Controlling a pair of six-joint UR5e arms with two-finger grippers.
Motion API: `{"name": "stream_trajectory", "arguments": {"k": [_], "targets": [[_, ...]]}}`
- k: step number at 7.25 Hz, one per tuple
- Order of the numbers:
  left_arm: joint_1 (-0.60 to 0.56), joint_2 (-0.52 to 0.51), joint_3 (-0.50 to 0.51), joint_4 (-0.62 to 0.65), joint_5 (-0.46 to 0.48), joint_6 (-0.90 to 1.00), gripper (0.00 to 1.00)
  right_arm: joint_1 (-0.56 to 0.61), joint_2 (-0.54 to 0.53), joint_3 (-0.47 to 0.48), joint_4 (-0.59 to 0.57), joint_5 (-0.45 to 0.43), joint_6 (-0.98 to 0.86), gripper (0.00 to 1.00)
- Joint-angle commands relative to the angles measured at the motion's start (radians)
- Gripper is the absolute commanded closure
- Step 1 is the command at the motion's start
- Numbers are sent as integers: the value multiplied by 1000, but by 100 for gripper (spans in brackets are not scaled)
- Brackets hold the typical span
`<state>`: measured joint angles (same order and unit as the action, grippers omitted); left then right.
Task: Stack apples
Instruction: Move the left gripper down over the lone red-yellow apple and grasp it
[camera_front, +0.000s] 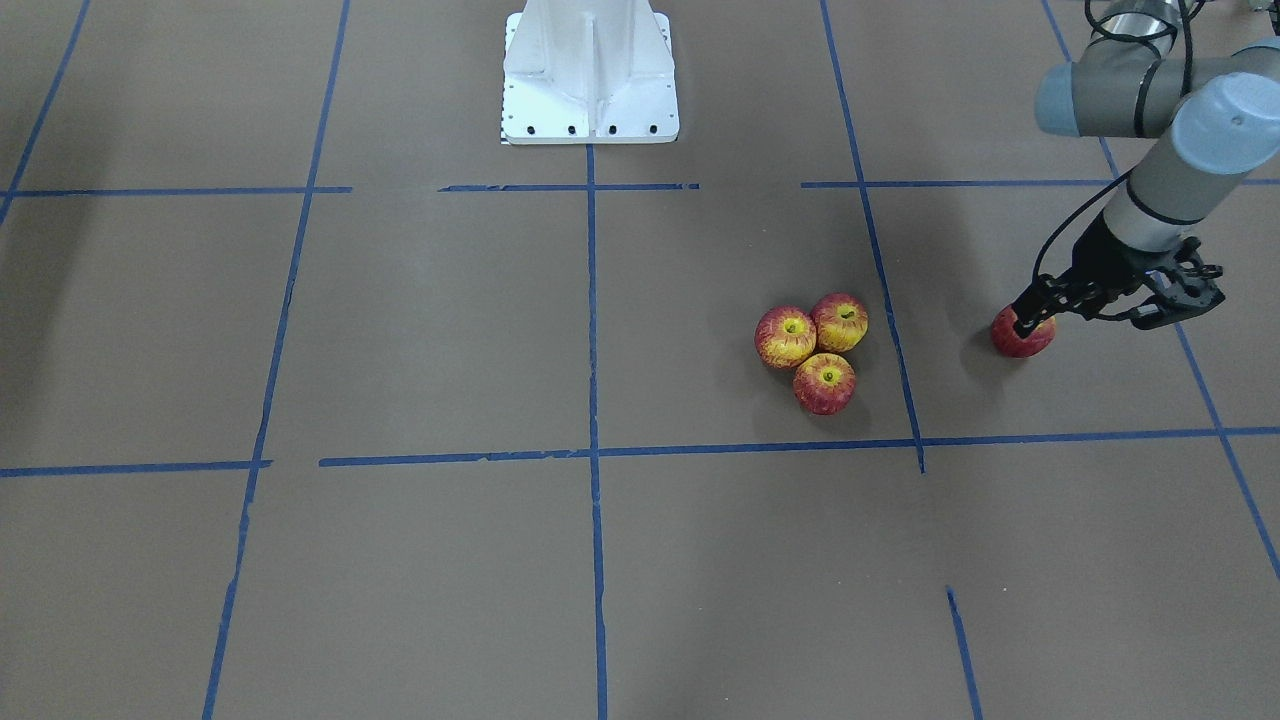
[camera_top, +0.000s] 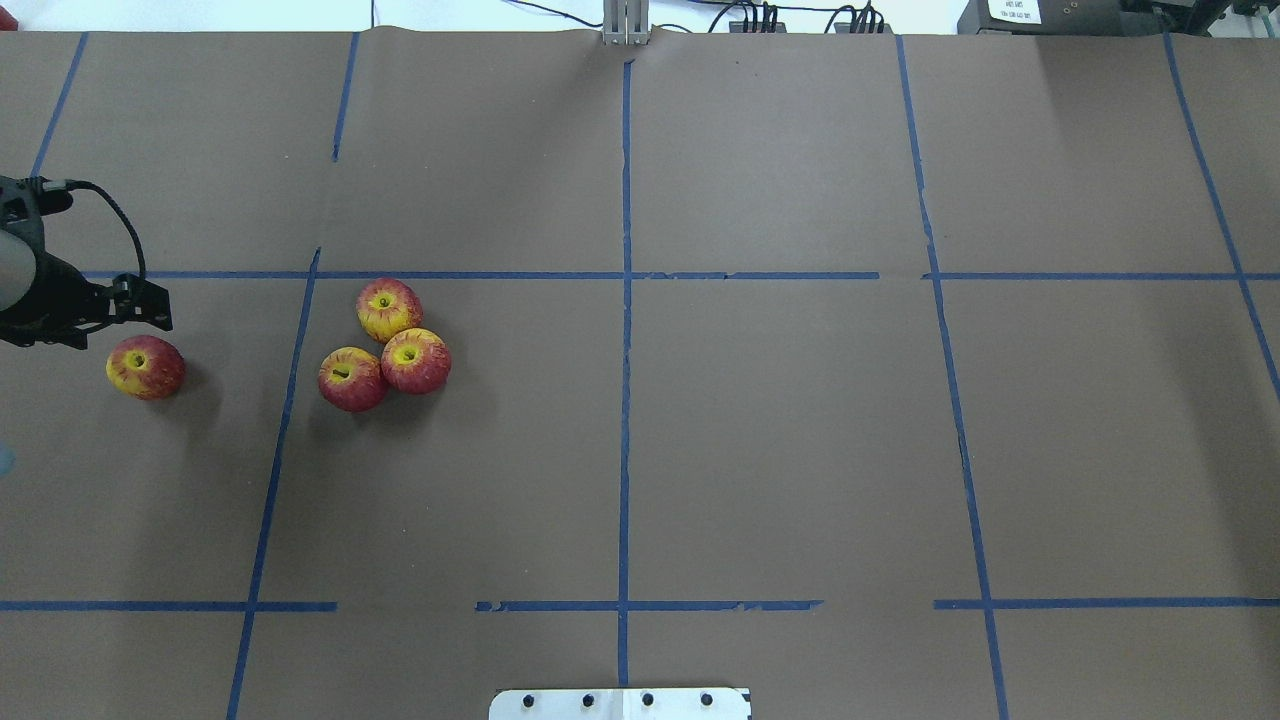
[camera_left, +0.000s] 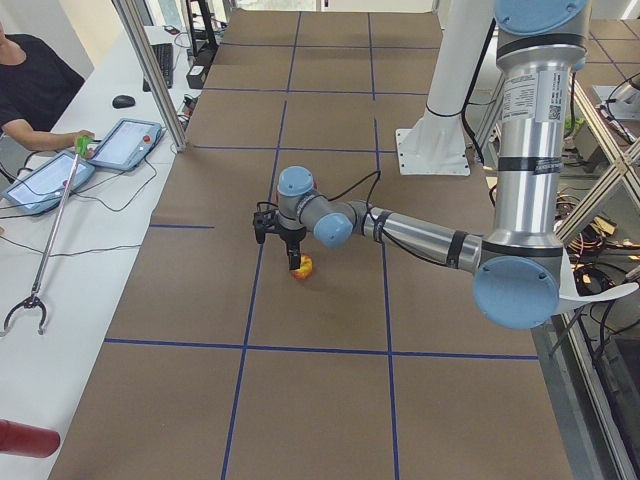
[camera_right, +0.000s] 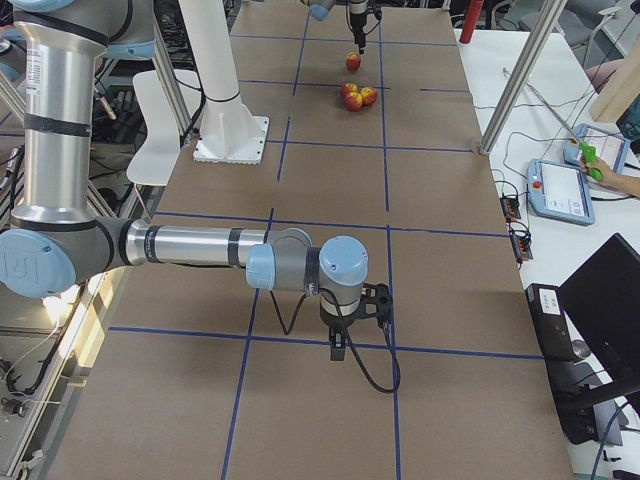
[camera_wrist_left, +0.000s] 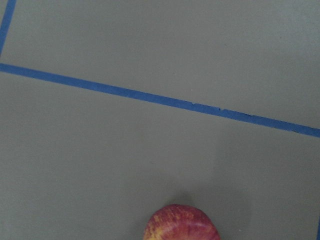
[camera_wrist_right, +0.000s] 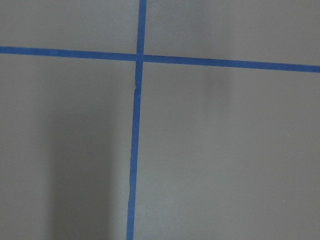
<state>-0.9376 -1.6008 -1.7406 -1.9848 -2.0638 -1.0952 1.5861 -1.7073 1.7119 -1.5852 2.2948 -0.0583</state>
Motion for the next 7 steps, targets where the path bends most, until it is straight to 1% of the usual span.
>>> {"name": "stream_trajectory", "arguments": {"k": [1, 4, 7], "targets": [[28, -7, 19, -2, 25, -17, 0, 0, 0, 0, 1, 0, 0, 0], [31, 11, 13, 4, 44, -17, 0, 0, 0, 0, 1, 0, 0, 0], [48, 13, 35, -6, 44, -15, 0, 0, 0, 0, -1, 0, 0, 0]]}}
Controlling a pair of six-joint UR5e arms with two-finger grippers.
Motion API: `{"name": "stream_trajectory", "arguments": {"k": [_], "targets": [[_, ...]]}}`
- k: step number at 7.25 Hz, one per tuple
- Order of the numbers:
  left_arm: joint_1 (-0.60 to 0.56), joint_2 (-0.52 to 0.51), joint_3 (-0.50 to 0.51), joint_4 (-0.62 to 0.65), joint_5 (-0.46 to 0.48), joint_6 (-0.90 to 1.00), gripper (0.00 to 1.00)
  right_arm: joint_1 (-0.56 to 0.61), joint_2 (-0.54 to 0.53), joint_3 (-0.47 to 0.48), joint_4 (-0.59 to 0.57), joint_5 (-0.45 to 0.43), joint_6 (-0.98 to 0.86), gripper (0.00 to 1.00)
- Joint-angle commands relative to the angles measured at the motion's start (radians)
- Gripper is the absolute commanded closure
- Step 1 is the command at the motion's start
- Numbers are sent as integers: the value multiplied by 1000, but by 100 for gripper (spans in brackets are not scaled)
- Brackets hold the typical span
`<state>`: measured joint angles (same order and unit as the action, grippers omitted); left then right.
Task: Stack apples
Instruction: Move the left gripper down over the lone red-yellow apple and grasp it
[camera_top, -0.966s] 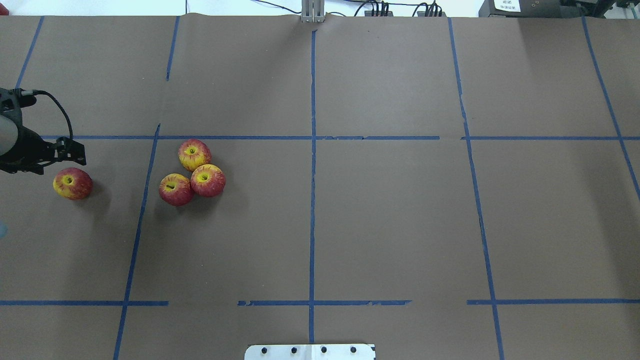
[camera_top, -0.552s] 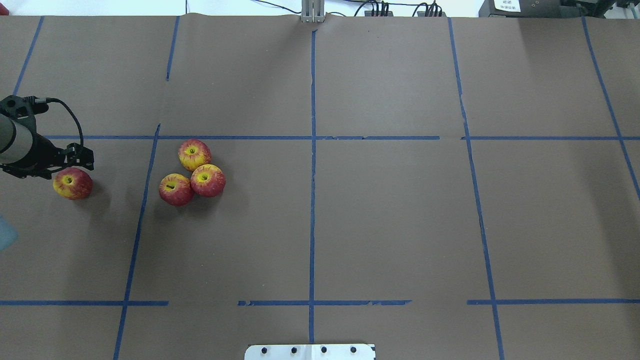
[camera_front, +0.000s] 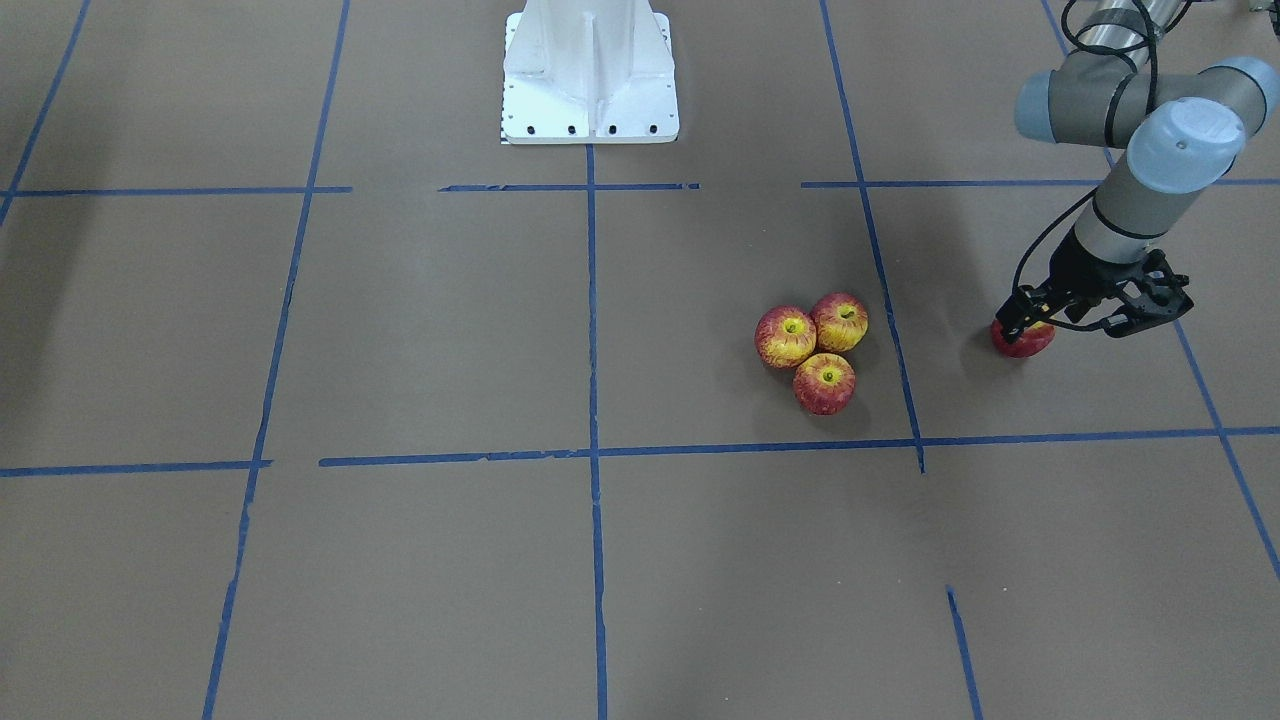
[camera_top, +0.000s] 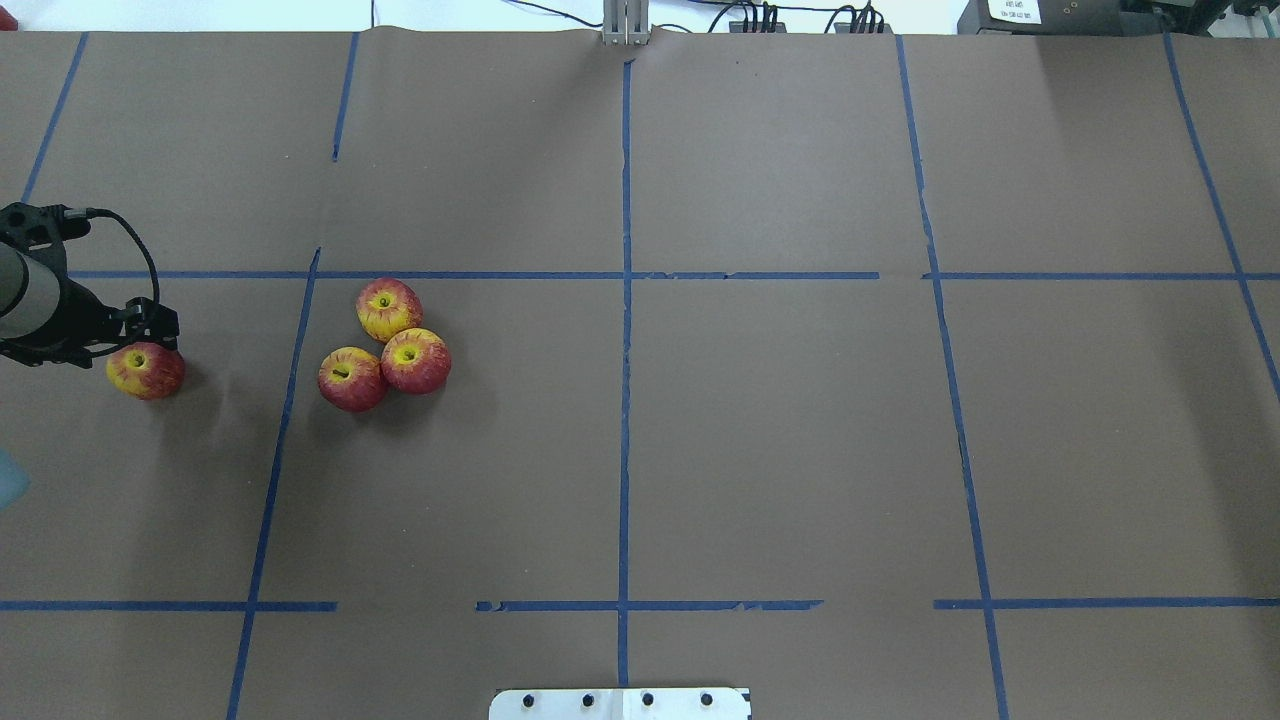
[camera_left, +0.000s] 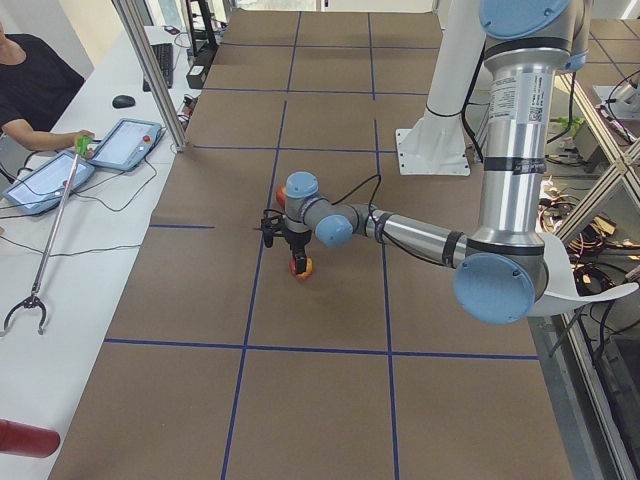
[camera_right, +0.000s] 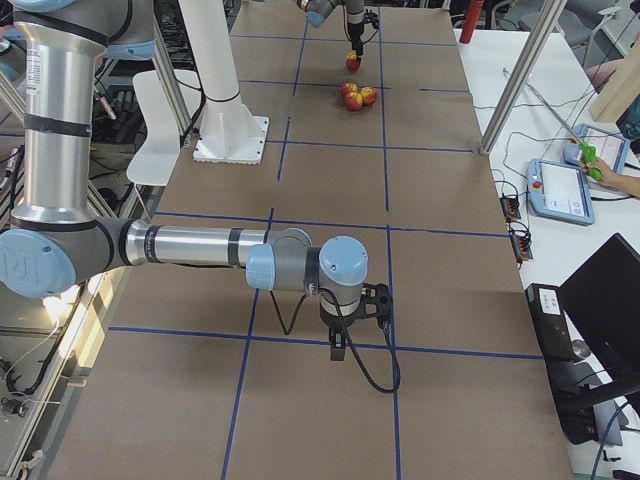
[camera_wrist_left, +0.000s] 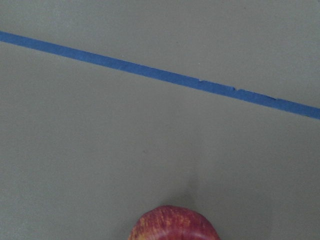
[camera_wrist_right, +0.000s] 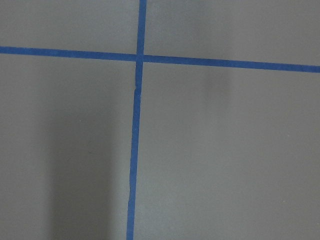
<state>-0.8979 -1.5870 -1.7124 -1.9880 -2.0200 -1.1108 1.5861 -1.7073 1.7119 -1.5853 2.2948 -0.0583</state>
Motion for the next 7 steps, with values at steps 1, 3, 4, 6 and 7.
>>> {"name": "stream_trajectory", "arguments": {"k": [1, 3, 4, 6, 7], "targets": [[23, -8, 25, -3, 1, 0, 0, 0, 0, 0, 1, 0, 0, 0], [34, -13, 39, -5, 0, 8, 1, 0, 0, 0, 1, 0, 0, 0], [36, -14, 42, -6, 0, 8, 15, 0, 0, 0, 1, 0, 0, 0], [37, -14, 45, -5, 0, 8, 100, 0, 0, 0, -1, 0, 0, 0], [34, -18, 13, 4, -14, 6, 100, 0, 0, 0, -1, 0, 0, 0]]}}
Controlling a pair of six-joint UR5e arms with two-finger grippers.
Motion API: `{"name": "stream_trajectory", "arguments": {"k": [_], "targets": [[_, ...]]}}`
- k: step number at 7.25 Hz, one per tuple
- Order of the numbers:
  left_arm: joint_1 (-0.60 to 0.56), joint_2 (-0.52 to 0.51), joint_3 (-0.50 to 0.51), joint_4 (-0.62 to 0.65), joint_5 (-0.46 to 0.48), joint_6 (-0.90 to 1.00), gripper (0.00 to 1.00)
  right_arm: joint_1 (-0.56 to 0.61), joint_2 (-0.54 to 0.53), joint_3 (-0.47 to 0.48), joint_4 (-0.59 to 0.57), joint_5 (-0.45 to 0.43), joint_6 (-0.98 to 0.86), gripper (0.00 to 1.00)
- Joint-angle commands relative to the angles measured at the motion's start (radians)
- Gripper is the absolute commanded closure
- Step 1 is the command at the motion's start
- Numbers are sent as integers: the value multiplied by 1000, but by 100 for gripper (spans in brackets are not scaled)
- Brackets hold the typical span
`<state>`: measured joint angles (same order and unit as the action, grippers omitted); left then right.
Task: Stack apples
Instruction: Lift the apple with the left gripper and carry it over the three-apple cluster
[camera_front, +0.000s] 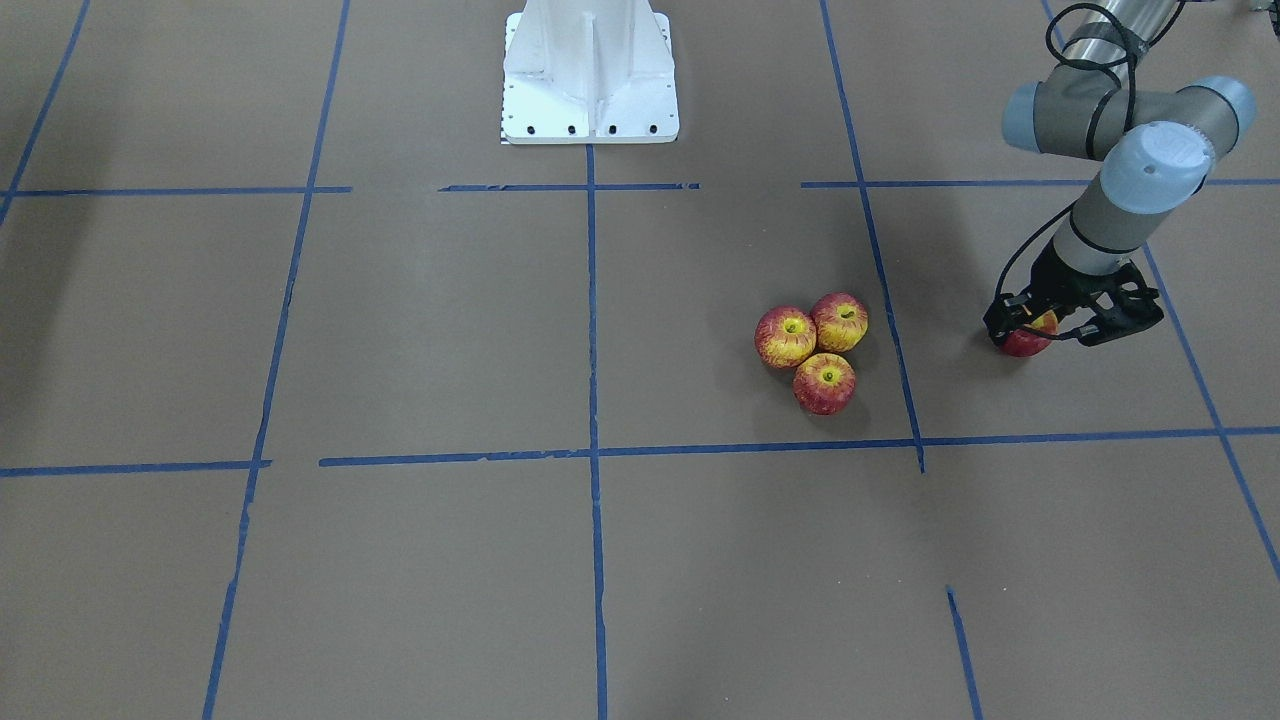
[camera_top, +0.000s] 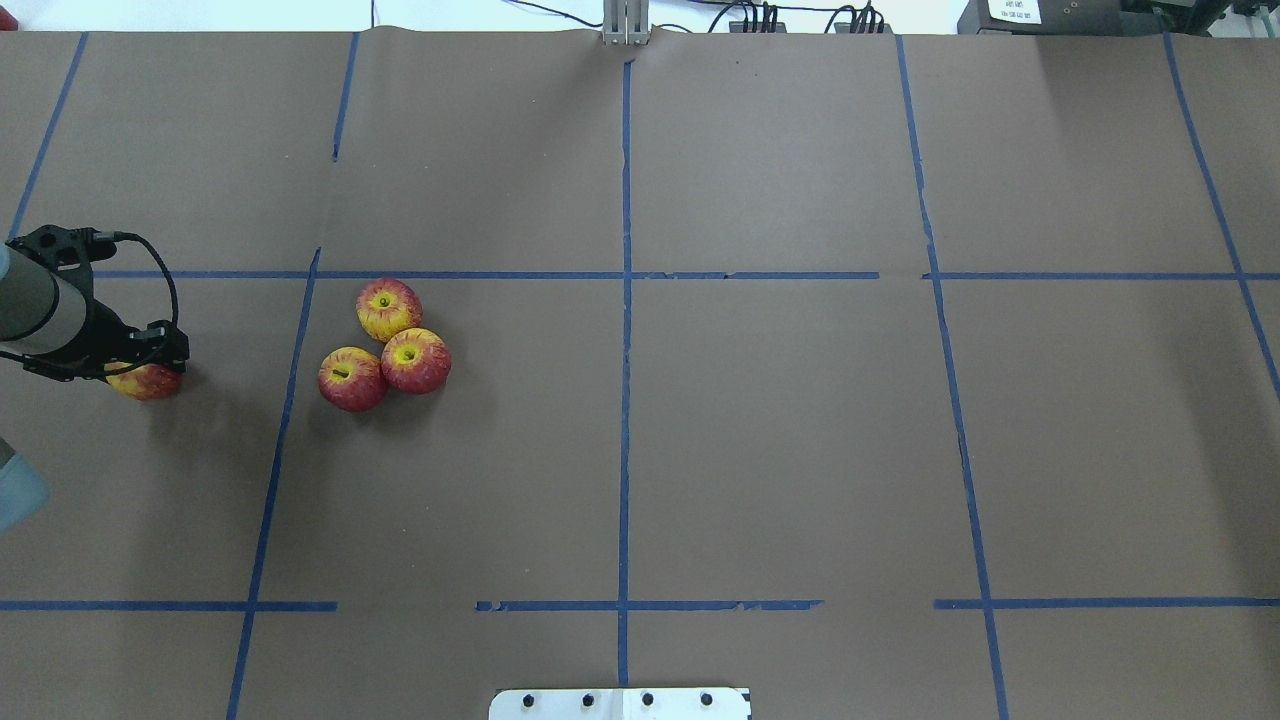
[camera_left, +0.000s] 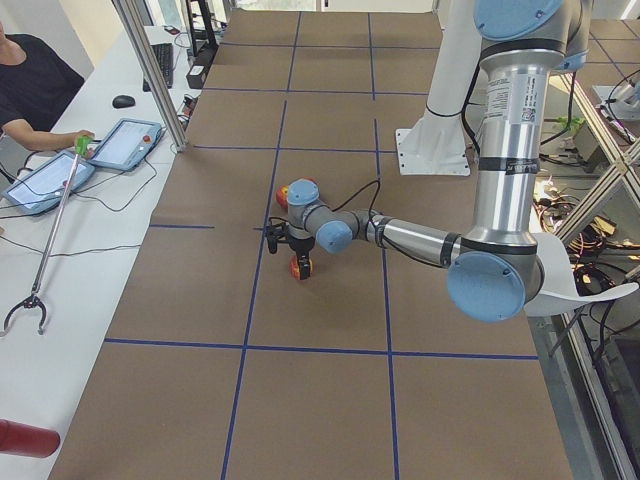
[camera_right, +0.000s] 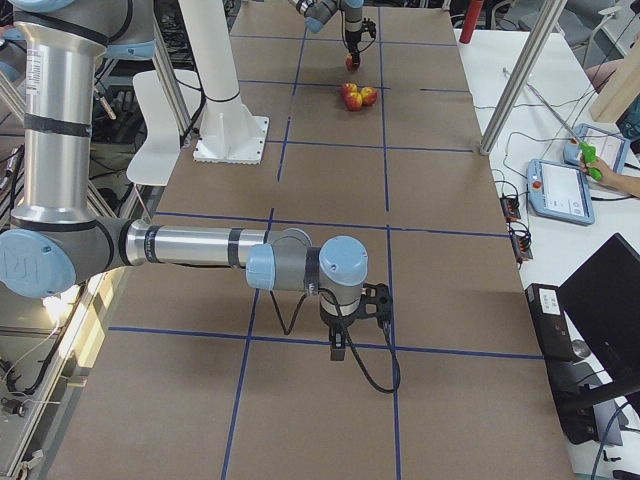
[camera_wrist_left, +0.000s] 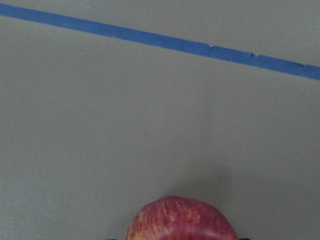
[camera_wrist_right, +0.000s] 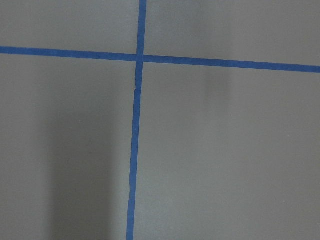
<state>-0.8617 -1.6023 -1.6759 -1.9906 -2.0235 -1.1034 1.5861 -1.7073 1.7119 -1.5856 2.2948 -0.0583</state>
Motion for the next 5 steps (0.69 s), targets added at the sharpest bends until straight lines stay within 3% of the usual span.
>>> {"name": "stream_trajectory", "arguments": {"k": [1, 2, 3, 5], "targets": [[-8, -2, -147, 60, -18, -7, 100, 0, 0, 0, -1, 0, 0, 0], [-4, -16, -248, 137, -26, -22, 100, 0, 0, 0, 1, 0, 0, 0], [0, -62, -277, 142, -27, -80, 100, 0, 0, 0, -1, 0, 0, 0], [32, -209, -222, 139, -36, -200, 100, 0, 0, 0, -1, 0, 0, 0]]}}
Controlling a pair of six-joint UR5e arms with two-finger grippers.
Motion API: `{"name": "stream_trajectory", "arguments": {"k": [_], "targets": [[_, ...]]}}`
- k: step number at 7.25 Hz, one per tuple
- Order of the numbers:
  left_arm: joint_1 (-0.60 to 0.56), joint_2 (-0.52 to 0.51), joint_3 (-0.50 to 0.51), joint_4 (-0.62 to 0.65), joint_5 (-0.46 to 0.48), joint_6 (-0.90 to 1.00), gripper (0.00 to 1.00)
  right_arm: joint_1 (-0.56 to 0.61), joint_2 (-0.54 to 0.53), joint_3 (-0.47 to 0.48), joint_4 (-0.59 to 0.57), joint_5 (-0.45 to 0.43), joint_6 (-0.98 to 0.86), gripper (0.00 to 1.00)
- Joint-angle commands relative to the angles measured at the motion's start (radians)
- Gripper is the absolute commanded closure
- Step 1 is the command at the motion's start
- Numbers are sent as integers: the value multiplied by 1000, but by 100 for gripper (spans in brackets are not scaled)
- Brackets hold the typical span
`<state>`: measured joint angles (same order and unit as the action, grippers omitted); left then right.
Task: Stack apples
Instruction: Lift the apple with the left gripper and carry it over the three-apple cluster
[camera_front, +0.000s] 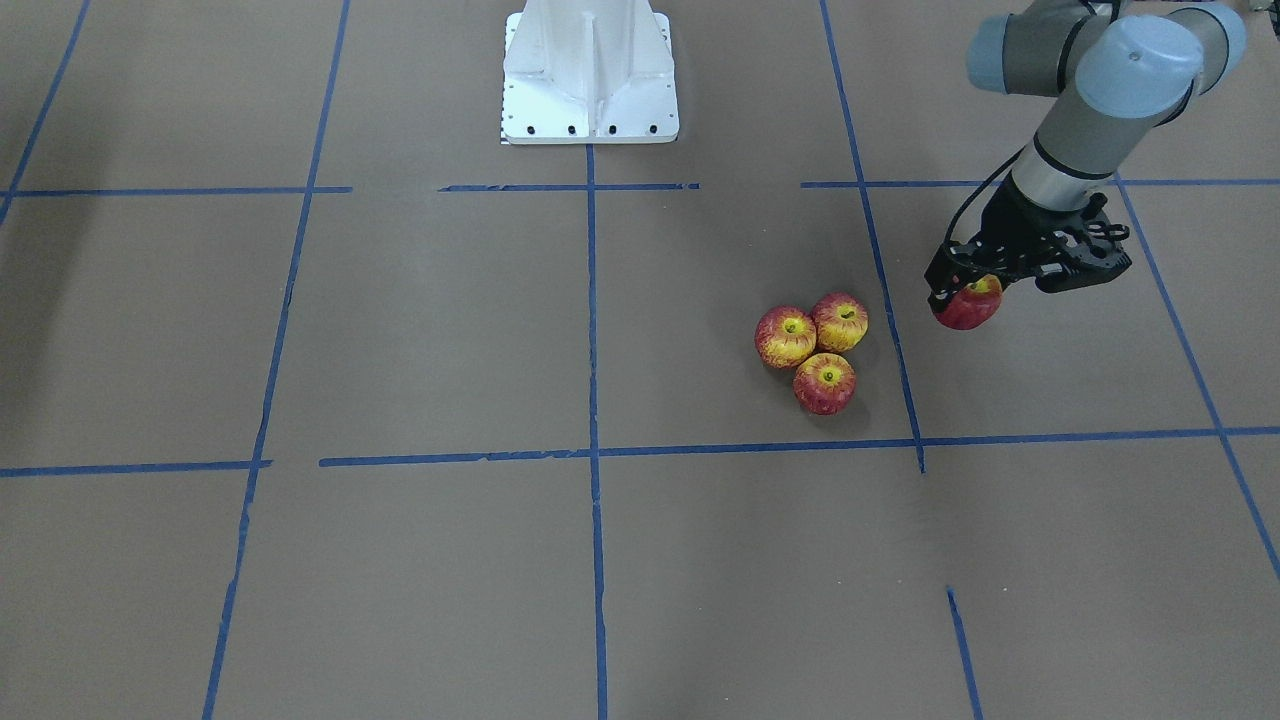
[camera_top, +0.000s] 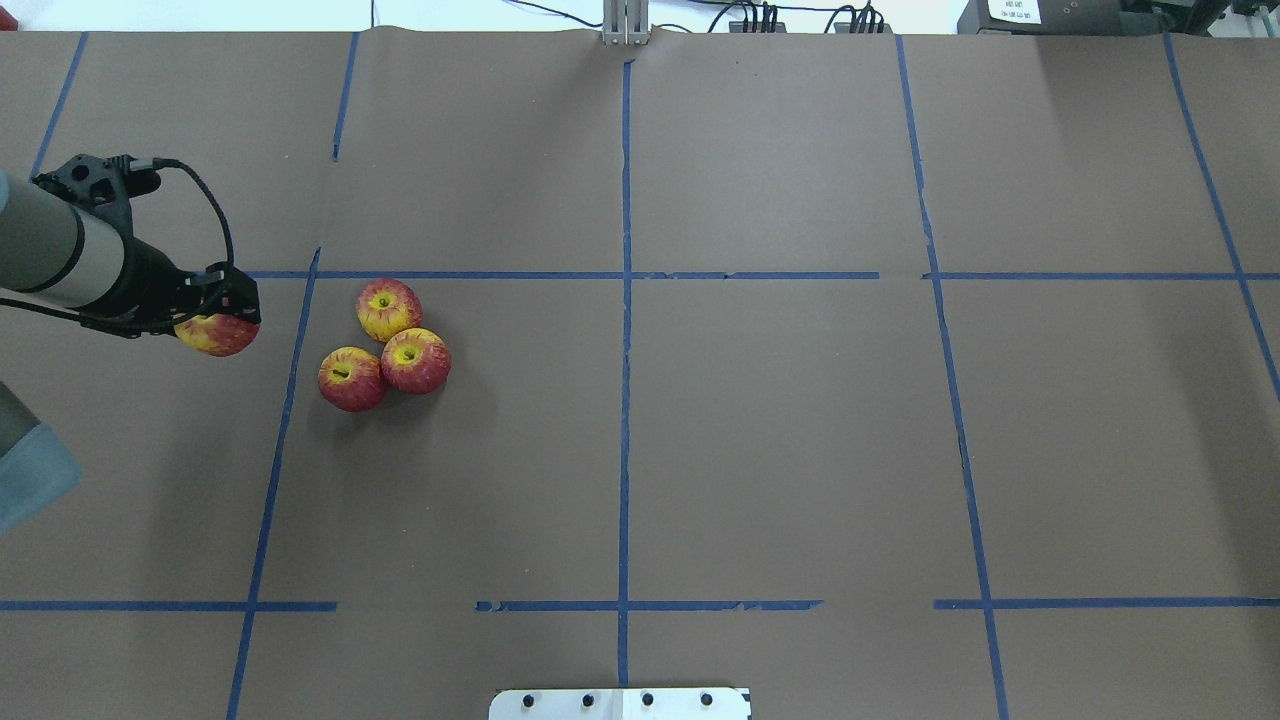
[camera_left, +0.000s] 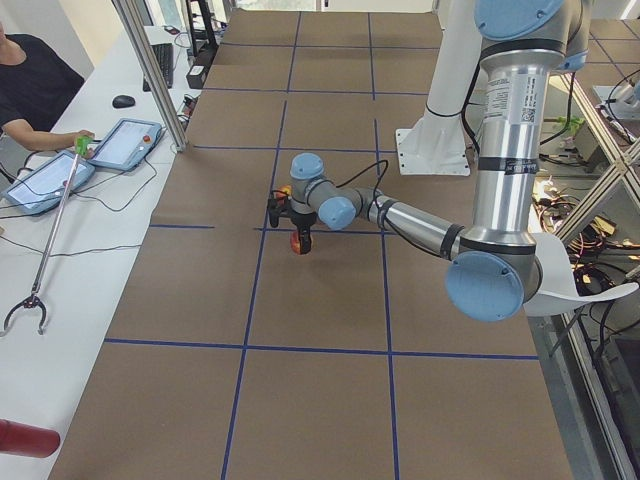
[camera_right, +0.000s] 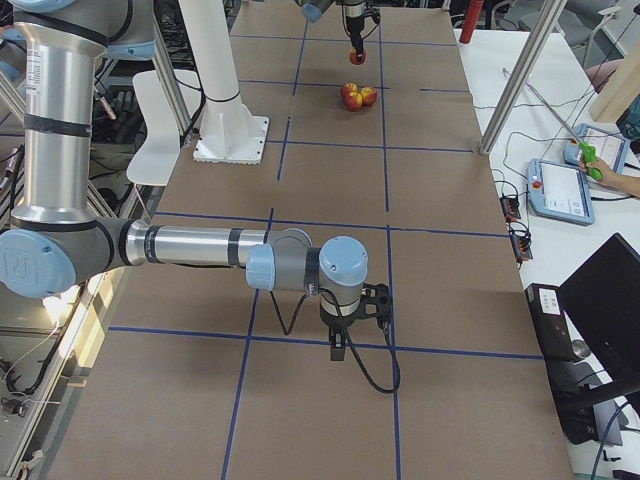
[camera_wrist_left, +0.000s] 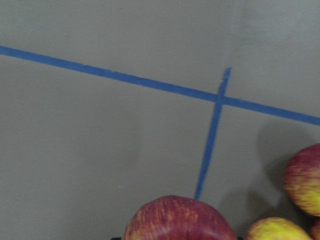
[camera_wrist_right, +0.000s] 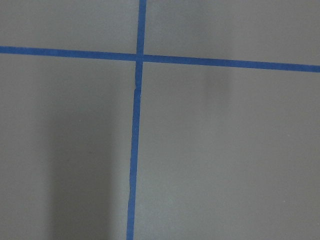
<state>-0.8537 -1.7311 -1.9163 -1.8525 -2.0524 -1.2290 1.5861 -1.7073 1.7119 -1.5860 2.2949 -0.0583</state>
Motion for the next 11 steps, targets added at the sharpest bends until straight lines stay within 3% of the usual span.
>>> {"name": "stream_trajectory", "arguments": {"k": [1, 11], "targets": [[72, -138, 61, -1, -5, -110, 100, 0, 0, 0, 1, 0, 0, 0], [120, -195, 141, 7, 11, -136, 100, 0, 0, 0, 1, 0, 0, 0]]}}
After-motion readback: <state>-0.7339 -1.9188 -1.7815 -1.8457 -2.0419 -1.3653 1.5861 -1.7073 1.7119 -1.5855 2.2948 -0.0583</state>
